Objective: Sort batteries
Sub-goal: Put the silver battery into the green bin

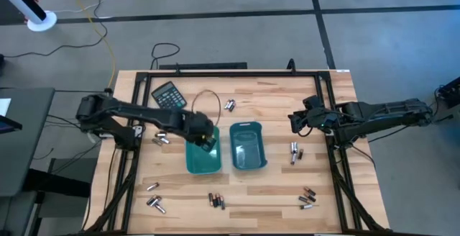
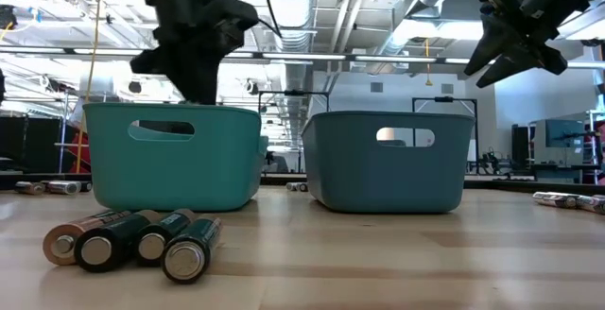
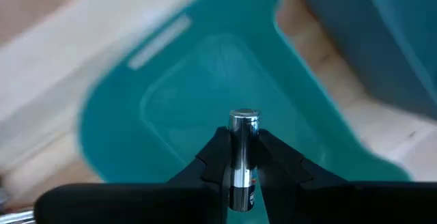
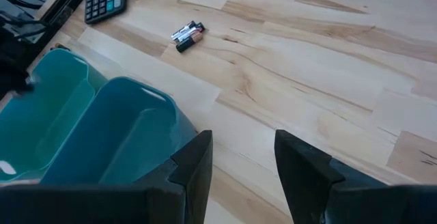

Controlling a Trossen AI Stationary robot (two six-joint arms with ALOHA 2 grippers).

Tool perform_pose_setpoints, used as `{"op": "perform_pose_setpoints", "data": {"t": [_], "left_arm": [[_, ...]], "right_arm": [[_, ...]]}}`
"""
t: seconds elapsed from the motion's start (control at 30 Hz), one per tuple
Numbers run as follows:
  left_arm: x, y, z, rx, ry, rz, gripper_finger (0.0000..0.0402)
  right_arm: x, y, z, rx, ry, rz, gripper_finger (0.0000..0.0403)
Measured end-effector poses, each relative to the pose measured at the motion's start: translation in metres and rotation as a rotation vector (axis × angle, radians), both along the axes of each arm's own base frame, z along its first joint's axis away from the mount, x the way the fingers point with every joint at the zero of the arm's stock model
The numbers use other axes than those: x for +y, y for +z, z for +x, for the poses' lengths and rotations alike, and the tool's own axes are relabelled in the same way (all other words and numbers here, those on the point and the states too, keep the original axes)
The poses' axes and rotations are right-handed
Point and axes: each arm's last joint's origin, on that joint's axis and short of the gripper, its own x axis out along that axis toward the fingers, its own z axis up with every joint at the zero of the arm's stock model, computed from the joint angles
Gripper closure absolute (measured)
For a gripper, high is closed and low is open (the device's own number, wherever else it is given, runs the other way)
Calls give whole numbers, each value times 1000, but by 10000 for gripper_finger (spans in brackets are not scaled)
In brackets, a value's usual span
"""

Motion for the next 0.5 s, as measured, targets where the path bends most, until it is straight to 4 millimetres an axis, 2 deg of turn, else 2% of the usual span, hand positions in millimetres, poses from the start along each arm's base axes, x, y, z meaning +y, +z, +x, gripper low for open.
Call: {"op": "perform_pose_setpoints", "data": {"t": [0.1,0.3,0.5], "left_arm": [[-7,-17,7,54,-38,8,353],[-10,-49,25,118,-91,14,353],[-9,-69,32,172,-111,10,353]], "right_arm": [[0,0,0,-3,0,0,227],[0,0,0,-4,0,1,227],[0,0,0,-4,5,6,227]]}}
